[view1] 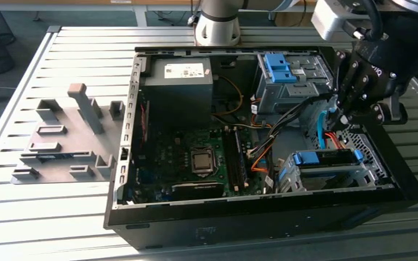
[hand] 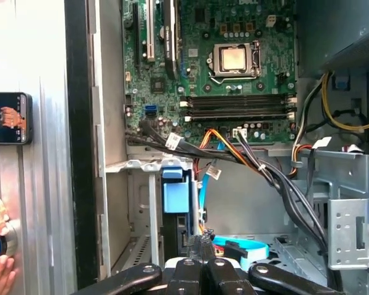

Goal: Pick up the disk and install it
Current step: 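Insert the second disk wire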

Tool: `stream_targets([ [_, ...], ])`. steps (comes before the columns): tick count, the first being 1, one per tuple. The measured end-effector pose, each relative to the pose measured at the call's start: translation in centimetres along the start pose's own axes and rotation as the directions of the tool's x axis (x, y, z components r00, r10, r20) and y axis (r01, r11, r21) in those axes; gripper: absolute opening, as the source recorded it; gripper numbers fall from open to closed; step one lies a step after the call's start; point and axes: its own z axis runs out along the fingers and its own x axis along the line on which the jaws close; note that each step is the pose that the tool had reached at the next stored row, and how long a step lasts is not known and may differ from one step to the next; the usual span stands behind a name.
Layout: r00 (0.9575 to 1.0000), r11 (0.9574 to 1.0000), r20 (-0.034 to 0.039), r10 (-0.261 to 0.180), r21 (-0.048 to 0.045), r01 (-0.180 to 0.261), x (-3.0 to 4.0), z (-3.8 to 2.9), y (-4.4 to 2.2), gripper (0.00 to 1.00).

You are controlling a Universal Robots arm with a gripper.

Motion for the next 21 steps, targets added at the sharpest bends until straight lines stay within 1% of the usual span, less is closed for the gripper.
stream_targets([
  [2, 1.0000, 1.0000, -0.0003, 0.000, 0.0000, 0.000, -0.54, -0.02, 0.04, 0.11],
  [5, 1.0000, 1.0000, -0.0017, 0.000, 0.0001, 0.000, -1.68, -0.06, 0.10, 0.11],
  [7, 1.0000, 1.0000, -0.0036, 0.000, 0.0002, 0.000, -2.29, -0.14, 0.12, 0.11],
  [8, 1.0000, 1.0000, -0.0059, 0.000, 0.0003, 0.000, -2.50, -0.23, 0.13, 0.11],
  [10, 0.9999, 1.0000, -0.0115, 0.000, 0.0005, 0.000, -2.72, -0.47, 0.14, 0.11],
  [12, 0.9998, 1.0000, -0.0196, 0.000, 0.0010, 0.000, -2.88, -0.73, 0.15, 0.11],
  [14, 0.9996, 1.0000, -0.0286, 0.001, 0.0013, -0.001, -3.01, -0.77, 0.15, 0.11],
  [16, 0.9993, 1.0000, -0.0363, 0.003, 0.0015, -0.002, -3.12, -0.76, 0.15, 0.11],
  [17, 0.9992, 1.0000, -0.0391, 0.003, 0.0016, -0.003, -3.21, -0.75, 0.15, 0.11],
  [21, 0.9992, 1.0000, -0.0400, 0.006, 0.0016, -0.006, -3.82, -0.75, 0.18, 0.11],
])
